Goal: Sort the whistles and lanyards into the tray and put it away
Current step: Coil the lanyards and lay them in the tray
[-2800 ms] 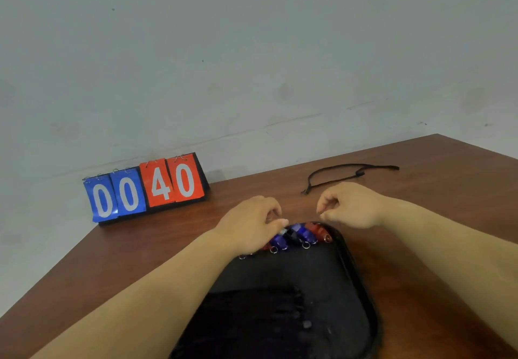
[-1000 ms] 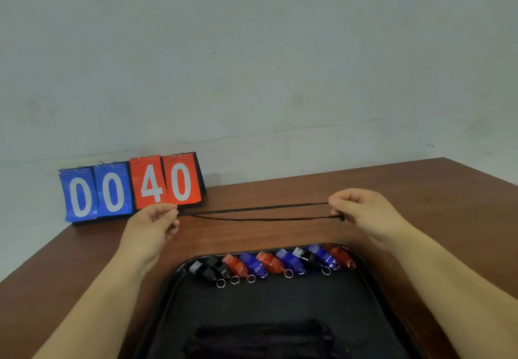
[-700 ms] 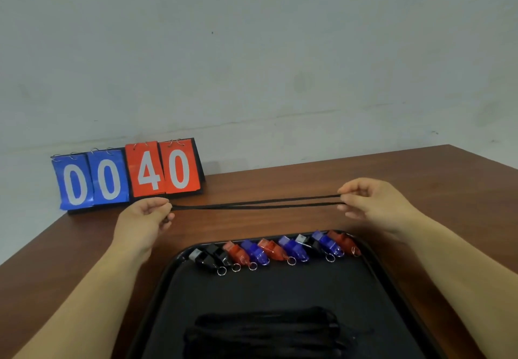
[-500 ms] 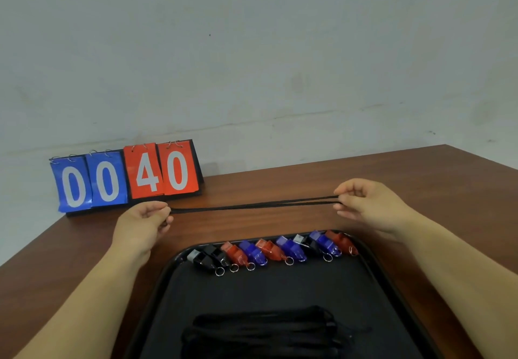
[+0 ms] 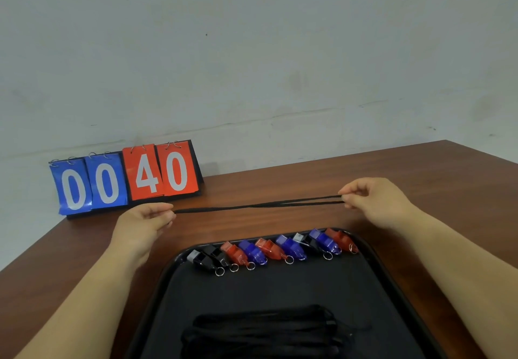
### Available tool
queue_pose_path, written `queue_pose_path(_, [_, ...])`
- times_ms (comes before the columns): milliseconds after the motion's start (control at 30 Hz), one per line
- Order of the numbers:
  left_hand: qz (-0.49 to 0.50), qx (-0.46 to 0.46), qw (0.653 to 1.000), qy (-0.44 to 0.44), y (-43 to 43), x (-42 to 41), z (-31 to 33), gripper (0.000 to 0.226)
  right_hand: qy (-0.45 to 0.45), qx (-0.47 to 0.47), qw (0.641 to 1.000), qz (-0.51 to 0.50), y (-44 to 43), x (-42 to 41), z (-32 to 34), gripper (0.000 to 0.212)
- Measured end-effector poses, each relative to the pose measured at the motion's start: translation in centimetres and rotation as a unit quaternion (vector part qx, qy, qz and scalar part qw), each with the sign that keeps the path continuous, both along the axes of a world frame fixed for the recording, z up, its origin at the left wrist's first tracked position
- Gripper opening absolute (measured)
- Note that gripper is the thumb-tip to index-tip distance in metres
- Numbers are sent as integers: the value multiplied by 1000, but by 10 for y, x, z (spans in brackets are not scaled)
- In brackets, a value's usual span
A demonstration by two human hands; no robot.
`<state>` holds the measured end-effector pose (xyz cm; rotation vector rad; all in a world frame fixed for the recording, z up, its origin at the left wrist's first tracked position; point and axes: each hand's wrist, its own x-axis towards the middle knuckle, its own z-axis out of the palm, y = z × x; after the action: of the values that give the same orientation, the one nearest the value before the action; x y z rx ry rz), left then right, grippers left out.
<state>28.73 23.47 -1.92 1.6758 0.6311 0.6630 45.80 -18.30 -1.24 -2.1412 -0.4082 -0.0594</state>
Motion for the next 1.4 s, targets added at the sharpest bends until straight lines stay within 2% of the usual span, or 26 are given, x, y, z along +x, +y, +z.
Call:
queue_pose_path(67, [-9, 113, 992, 50, -2, -3, 1, 19, -23, -40, 999, -1, -1, 0, 3, 10])
queue_pose_path(133, [-6, 234, 966, 113, -8, -5, 5, 17, -31, -71, 997, -4, -2, 0, 4, 9])
queue_pose_path(167, [-9, 263, 956, 131, -9, -5, 6, 18, -30, -80, 996, -6, -2, 0, 4, 9])
queue_pose_path(367, [-10, 314, 933, 176, -11, -5, 8, 15, -20, -92, 996, -1, -2, -2, 4, 7])
queue_pose_path(533, [-11, 363, 910, 198, -14, -6, 9, 8, 2, -19, 1000, -4, -1, -2, 4, 9])
queue_pose_path(633, [-14, 355, 913, 200, -15, -6, 9, 9, 14, 30, 999, -13, 0, -4, 5, 8])
queue_pose_path(767, [4, 312, 938, 151, -20, -7, 14, 11, 19, 84, 996, -8, 5, -13, 12, 6])
queue_pose_path(933, [20, 202, 978, 41, -34, -11, 27, 8, 12, 87, 996, 30, 17, -26, 19, 6])
queue_pose_path(1067, [-6, 136, 991, -13, -51, -14, 38, 14, 14, 76, 995, 59, 24, -32, 18, 6])
queue_pose_path(1233, [-50, 181, 982, -23, -80, -20, 59, 19, -14, 54, 995, 83, 27, -39, 17, 10])
queue_pose_path(1400, [-108, 278, 954, 29, -108, -8, 90, 14, -38, 48, 994, 90, 28, -44, 25, 10])
